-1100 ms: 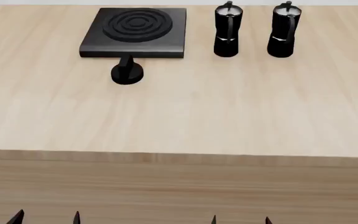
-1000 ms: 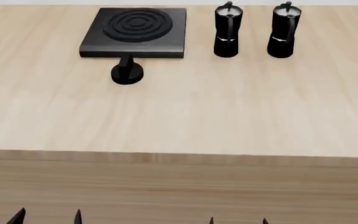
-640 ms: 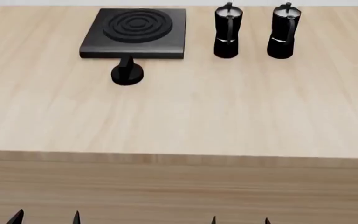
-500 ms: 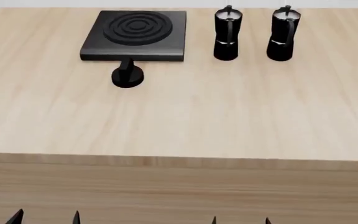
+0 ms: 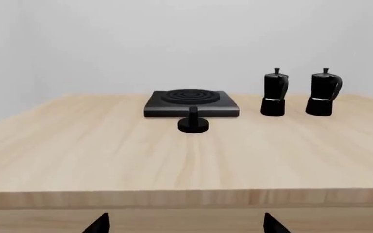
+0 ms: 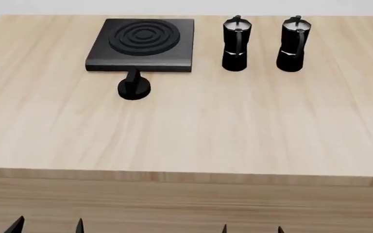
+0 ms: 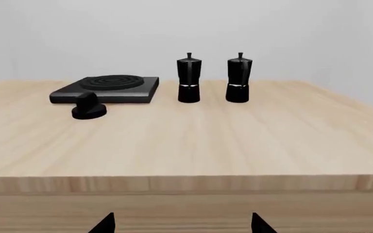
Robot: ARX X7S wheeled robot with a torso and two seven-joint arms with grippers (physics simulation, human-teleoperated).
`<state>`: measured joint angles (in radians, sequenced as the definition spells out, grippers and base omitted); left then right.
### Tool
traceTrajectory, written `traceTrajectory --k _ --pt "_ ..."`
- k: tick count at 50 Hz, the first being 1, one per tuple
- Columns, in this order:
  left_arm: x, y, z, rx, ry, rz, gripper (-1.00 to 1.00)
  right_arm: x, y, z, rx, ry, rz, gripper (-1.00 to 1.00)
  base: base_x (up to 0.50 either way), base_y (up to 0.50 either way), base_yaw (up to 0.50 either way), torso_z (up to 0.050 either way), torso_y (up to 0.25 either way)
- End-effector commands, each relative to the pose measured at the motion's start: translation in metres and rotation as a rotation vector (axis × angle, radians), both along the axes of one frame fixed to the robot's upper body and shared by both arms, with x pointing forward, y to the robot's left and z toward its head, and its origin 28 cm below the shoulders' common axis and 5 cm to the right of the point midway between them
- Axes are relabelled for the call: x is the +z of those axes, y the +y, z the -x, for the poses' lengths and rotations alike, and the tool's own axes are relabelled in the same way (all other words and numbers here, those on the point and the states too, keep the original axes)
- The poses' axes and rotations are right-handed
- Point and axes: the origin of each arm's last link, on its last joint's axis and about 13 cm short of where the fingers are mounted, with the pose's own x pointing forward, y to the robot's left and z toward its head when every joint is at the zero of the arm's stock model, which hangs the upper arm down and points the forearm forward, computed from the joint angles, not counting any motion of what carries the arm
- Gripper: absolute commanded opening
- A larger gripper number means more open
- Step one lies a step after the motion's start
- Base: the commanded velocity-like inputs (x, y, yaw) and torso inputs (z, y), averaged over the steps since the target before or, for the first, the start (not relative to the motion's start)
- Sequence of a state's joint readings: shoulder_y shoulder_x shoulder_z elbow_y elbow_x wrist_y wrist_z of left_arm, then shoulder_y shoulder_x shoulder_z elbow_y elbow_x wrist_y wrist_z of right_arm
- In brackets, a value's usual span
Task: Put the right moka pot on the stove.
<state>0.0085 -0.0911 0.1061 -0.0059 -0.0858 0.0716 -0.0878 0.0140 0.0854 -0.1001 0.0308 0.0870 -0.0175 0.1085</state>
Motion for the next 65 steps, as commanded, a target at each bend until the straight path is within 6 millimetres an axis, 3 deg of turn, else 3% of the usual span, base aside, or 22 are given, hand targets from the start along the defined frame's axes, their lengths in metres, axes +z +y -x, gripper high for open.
traceTrajectory --k 1,15,65 --pt "-0.0003 0.0003 0.0002 -0.001 -0.005 0.005 1.00 -0.0010 0.0001 -0.0001 0.005 0.000 -0.010 1.00 0.00 0.00 0.00 0.050 0.000" --pt "-0.0002 0.0010 -0.0011 0.014 0.004 0.013 1.00 0.0001 0.0000 -0.0001 0.008 -0.005 -0.002 1.00 0.00 0.00 0.00 0.048 0.001" --pt "0.0001 0.0002 0.0002 0.010 -0.013 0.002 1.00 -0.0032 0.0005 -0.0013 0.009 -0.001 0.012 1.00 0.20 0.00 0.00 0.000 0.000"
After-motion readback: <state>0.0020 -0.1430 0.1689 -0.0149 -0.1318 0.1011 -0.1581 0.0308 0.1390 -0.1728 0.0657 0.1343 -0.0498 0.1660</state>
